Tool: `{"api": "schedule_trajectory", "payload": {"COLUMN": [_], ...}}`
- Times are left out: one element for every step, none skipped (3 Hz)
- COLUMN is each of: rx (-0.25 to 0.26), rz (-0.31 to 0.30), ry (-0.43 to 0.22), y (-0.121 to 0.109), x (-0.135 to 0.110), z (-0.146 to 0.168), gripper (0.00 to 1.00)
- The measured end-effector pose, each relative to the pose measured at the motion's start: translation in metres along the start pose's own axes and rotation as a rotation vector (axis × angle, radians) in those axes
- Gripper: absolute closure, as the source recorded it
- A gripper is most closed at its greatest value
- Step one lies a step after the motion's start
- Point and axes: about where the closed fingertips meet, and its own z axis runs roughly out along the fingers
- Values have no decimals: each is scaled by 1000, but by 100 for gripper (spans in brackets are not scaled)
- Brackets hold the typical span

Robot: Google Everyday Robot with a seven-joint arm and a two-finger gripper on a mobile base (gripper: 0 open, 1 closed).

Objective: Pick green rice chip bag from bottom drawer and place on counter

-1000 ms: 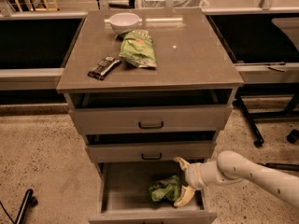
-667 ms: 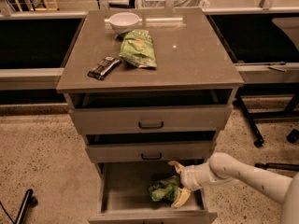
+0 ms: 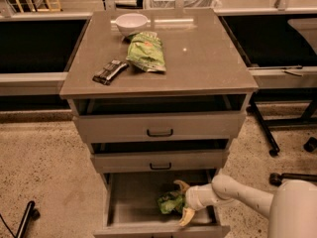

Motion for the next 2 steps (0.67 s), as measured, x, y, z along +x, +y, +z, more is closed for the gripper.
{"api": "schedule_trajectory", "payload": {"rx": [27,49], "rz": [-11,-31], "ry": [23,59], "y": [-5,-16], "x": [16,32], "z": [19,41], "gripper": [0,5]}}
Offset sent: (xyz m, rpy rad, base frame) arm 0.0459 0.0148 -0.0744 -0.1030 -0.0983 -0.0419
